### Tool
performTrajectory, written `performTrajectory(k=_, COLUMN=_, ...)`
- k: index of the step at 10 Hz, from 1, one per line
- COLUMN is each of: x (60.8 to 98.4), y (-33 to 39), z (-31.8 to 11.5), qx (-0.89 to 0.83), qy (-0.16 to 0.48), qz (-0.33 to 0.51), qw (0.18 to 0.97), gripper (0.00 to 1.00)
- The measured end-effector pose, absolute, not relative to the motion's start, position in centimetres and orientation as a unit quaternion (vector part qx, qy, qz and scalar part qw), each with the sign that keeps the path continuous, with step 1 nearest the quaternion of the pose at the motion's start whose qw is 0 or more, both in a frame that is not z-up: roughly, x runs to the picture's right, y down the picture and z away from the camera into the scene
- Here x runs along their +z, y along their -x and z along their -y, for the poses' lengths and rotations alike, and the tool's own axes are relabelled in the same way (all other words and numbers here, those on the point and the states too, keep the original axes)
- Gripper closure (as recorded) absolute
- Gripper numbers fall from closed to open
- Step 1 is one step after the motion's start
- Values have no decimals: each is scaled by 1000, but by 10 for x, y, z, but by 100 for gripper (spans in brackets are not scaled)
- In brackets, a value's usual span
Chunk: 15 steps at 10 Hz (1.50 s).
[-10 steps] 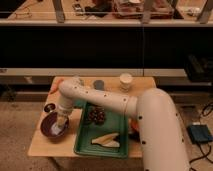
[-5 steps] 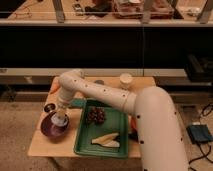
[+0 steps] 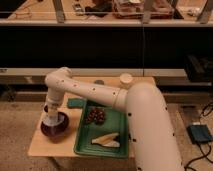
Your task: Wipe purple bowl with towel
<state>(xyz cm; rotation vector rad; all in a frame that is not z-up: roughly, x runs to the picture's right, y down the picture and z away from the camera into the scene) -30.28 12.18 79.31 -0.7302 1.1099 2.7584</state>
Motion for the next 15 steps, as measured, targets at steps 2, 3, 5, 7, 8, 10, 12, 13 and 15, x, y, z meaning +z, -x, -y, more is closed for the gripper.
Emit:
performTrajectory(k=2, x=789, y=305, z=-136, qx=901, qy=231, qz=-364, qw=47, gripper=100)
performTrajectory(k=3, x=788, y=306, z=-147, qx=900, qy=229, qz=-368, qw=52, gripper=100)
performTrajectory(k=5, x=786, y=300, z=-167, qx=897, qy=224, qz=-376, qw=58, gripper=100)
performTrajectory(k=7, x=789, y=290, z=-177, qx=895, qy=217, qz=-384, qw=59, gripper=100)
performTrajectory(k=8, x=791, y=286, z=-180, qx=895, qy=214, qz=-387, qw=59, gripper=100)
performTrajectory(k=10, x=800, y=278, z=-188, qx=893, qy=208, qz=-397, qw=53, gripper=100)
performTrajectory(k=12, x=812, y=268, z=-190, qx=891, qy=203, qz=-404, qw=37, gripper=100)
performTrajectory(k=13, x=816, y=260, z=-189, qx=892, qy=200, qz=-405, qw=30, gripper=100)
performTrajectory(k=15, x=822, y=246, z=-184, qx=893, qy=195, qz=-405, qw=14, gripper=100)
